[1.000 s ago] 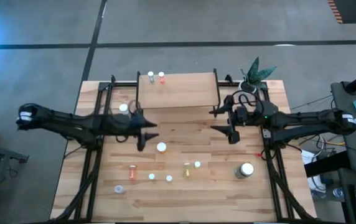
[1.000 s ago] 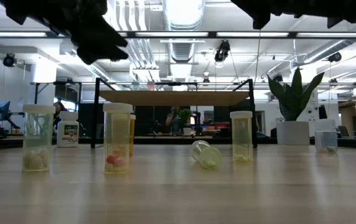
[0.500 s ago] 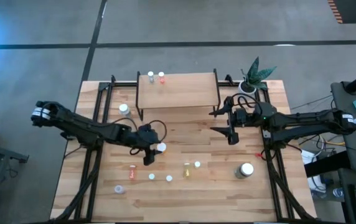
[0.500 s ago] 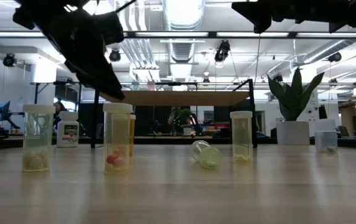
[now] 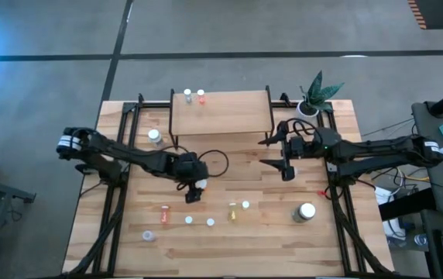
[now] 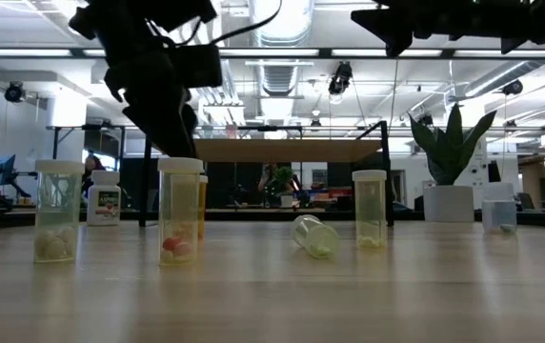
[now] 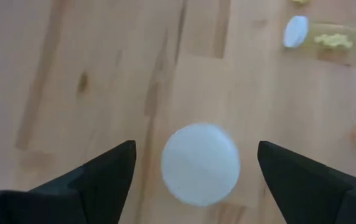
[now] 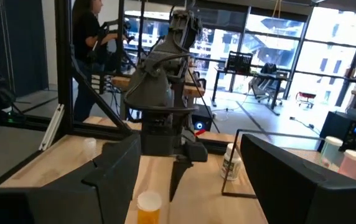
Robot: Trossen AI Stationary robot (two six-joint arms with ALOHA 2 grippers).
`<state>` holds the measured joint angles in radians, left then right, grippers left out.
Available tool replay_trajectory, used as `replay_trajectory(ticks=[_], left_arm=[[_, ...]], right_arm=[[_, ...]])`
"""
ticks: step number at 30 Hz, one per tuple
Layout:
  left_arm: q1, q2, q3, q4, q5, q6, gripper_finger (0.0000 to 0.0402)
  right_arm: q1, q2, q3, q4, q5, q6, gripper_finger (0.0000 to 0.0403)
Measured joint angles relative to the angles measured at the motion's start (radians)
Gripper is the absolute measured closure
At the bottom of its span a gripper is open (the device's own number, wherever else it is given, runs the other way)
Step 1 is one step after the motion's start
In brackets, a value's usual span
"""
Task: Pick and place medicine bottles onto shelf by color
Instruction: Put the orange medicine bottle on the shelf
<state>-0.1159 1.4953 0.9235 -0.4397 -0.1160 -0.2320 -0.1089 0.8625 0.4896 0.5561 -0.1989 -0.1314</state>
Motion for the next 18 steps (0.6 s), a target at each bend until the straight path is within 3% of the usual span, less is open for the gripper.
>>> replay_trajectory(ticks=[12,18], left_arm=[[0.040,0.099,0.052,-0.087,0.033,0.065,0.0089],[0.040,0.093,0.052,-0.084,0.037,0.065,0.0136]], right_arm=[[0.000,0.030,0.000,0.003,0.001,0.012,0.0136],[0.000,0.030,0.000,0.004,0.018,0.007,0.0136]])
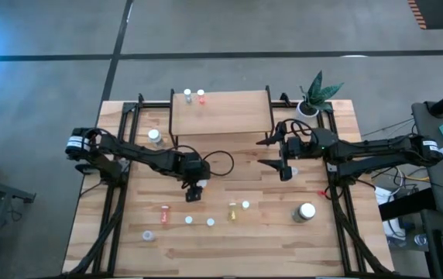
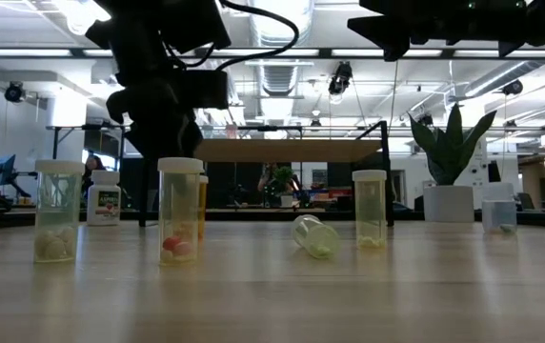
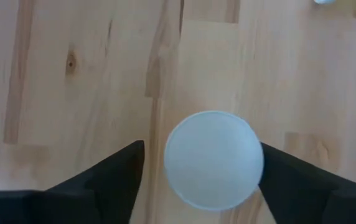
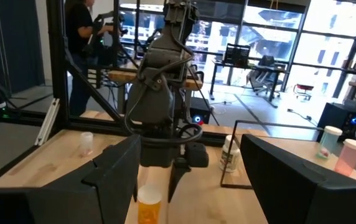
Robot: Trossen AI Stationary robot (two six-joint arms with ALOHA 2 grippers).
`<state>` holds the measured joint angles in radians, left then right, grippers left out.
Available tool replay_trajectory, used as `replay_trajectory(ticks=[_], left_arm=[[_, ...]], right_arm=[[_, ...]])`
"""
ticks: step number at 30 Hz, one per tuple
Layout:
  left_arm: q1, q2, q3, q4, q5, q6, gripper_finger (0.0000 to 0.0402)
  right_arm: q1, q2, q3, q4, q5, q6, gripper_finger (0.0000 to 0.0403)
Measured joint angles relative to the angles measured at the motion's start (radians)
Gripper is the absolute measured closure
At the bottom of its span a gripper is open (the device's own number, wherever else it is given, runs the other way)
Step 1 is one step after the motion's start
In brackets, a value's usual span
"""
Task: Pick and place medicine bottles onto shelf by color
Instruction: Put the orange medicine bottle on the shelf
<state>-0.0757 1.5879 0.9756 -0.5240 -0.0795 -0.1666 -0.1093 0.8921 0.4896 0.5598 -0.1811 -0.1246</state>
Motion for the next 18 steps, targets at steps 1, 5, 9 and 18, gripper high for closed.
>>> replay_trajectory(ticks=[1,5,9,18], left_arm=[[0.000,0.000,-0.001,0.001,0.008,0.001,0.0147],[0.000,-0.001,-0.009,0.024,0.044,0.019,0.0186],[0.000,-0.002,-0.010,0.023,0.049,0.019,0.0208],[0.004,-0.034,-0.003,0.008,0.049,0.027,0.0213]], right_arm=[[0.000,0.000,0.000,0.000,0.000,0.000,0.0136],[0.000,0.000,0.000,0.000,0.001,0.001,0.0136],[0.000,0.000,0.000,0.000,0.001,0.001,0.0136],[0.000,0.000,0.000,-0.001,0.001,0.001,0.0136]])
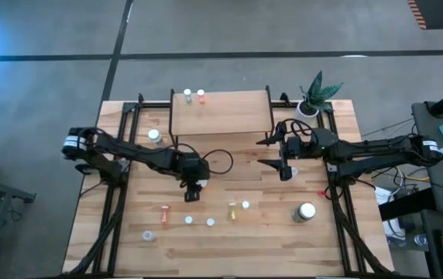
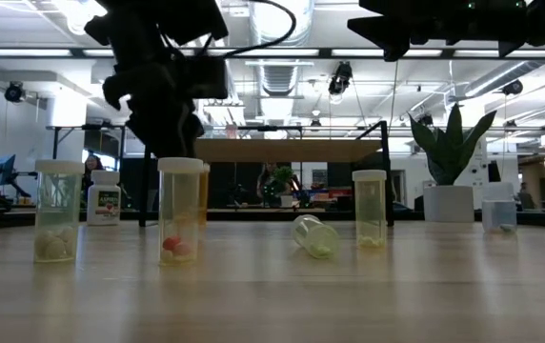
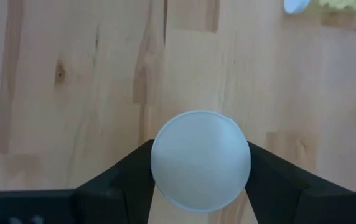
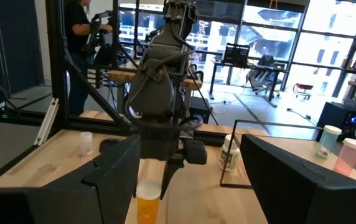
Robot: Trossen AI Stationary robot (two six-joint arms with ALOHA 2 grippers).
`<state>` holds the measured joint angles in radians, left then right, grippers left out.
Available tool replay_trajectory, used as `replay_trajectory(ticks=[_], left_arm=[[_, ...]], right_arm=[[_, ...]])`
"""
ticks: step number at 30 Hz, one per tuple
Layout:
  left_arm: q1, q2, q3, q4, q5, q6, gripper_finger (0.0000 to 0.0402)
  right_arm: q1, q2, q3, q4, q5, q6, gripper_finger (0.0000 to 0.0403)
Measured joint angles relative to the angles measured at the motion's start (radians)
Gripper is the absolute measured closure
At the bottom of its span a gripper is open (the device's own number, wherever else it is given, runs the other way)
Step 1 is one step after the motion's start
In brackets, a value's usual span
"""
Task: Pick and place medicine bottles onto shelf by color
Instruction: Put the orange medicine bottle on the shelf
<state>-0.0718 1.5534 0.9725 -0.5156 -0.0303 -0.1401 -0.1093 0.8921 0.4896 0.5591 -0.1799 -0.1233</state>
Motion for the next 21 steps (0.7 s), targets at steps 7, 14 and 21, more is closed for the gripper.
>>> replay_trajectory(ticks=[7,14,21], left_arm=[[0.016,-0.079,0.043,-0.066,-0.004,0.032,0.0214],[0.081,-0.192,0.124,-0.202,-0.016,0.080,0.0215],[0.195,-0.280,0.205,-0.311,-0.059,0.145,0.0215]], right_arm=[[0.000,0.000,0.000,0.001,0.000,0.000,0.0136],[0.000,0.000,0.000,0.000,0.000,0.011,0.0136],[0.000,-0.001,0.000,0.001,-0.001,0.018,0.0136]])
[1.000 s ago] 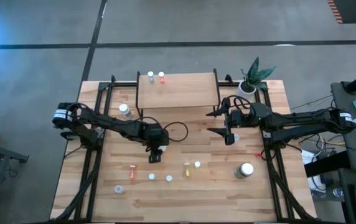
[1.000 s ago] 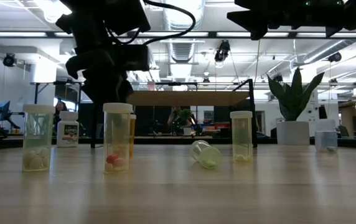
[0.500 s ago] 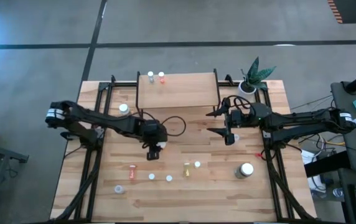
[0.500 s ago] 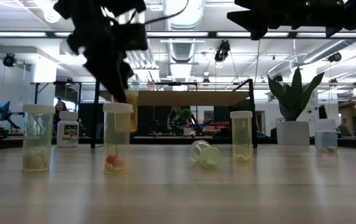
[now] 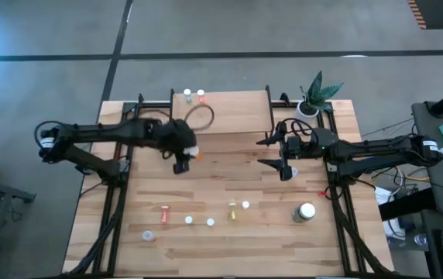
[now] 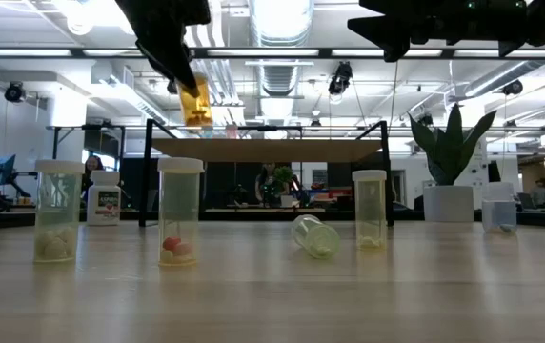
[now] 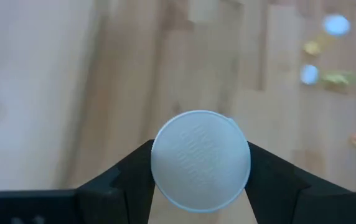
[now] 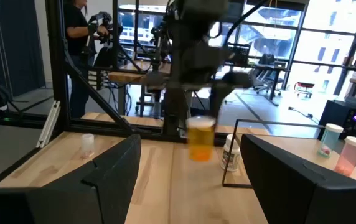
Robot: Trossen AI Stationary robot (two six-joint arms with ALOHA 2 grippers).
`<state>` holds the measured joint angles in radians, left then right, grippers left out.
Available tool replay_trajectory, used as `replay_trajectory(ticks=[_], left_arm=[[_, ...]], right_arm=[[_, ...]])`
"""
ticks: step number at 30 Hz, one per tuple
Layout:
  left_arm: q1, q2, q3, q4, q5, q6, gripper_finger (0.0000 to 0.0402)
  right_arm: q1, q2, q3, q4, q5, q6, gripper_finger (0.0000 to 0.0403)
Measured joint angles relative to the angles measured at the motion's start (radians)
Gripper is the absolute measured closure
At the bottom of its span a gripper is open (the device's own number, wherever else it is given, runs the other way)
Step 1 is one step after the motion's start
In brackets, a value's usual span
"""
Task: Pick and place medicine bottles onto shelf by color
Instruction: Put the orange medicine bottle on the shelf
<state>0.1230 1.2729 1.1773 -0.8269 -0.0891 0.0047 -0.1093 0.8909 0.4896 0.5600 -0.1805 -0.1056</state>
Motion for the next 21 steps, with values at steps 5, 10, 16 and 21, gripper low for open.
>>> replay_trajectory(ticks=[5,10,16,21], left_arm=[[0.108,-0.016,0.069,-0.046,-0.015,0.080,0.0212],[0.196,0.006,0.165,-0.058,-0.005,0.173,0.0209],[0.304,0.059,0.255,-0.132,0.005,0.255,0.0207],[0.398,0.121,0.300,-0.217,0.066,0.293,0.0206]], right_arm=[[0.000,0.000,0.000,0.001,0.000,0.000,0.0136],[0.000,0.000,0.000,0.000,-0.001,0.000,0.0136],[0.000,0.000,0.000,0.000,-0.001,0.000,0.0136],[0.000,0.000,0.000,0.000,-0.001,0.000,0.0136]])
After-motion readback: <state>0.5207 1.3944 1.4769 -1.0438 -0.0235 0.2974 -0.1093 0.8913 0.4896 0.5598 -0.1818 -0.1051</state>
